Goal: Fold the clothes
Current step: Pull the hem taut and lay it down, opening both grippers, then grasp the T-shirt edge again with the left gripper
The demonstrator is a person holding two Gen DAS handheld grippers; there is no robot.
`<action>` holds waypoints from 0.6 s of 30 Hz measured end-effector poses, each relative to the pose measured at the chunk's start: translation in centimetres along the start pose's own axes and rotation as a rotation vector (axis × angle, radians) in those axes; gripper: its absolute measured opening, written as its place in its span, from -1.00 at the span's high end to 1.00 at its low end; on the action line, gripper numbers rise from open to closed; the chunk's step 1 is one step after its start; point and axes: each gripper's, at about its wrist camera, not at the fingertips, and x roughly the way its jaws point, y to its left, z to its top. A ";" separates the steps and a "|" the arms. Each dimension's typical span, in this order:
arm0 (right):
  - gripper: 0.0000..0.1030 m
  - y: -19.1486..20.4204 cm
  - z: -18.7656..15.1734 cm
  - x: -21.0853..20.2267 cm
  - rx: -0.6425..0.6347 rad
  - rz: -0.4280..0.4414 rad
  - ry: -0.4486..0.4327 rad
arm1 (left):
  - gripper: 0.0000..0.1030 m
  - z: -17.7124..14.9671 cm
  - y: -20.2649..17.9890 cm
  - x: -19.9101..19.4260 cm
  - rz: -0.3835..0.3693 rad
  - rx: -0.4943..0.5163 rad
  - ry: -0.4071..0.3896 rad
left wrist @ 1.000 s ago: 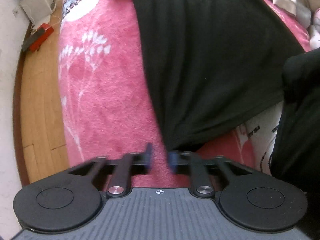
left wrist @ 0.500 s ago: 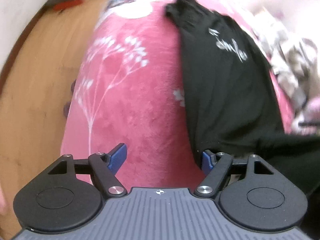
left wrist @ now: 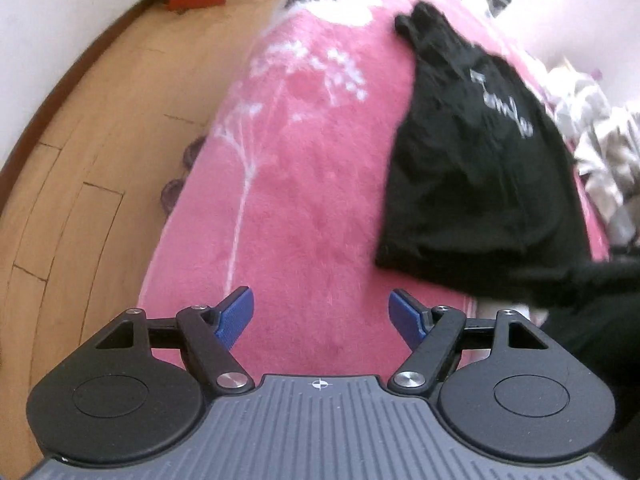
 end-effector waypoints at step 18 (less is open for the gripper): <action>0.41 6.8 9.6 2.8 -0.256 0.123 -0.177 | -0.43 24.8 -11.3 11.8 0.113 0.191 -0.198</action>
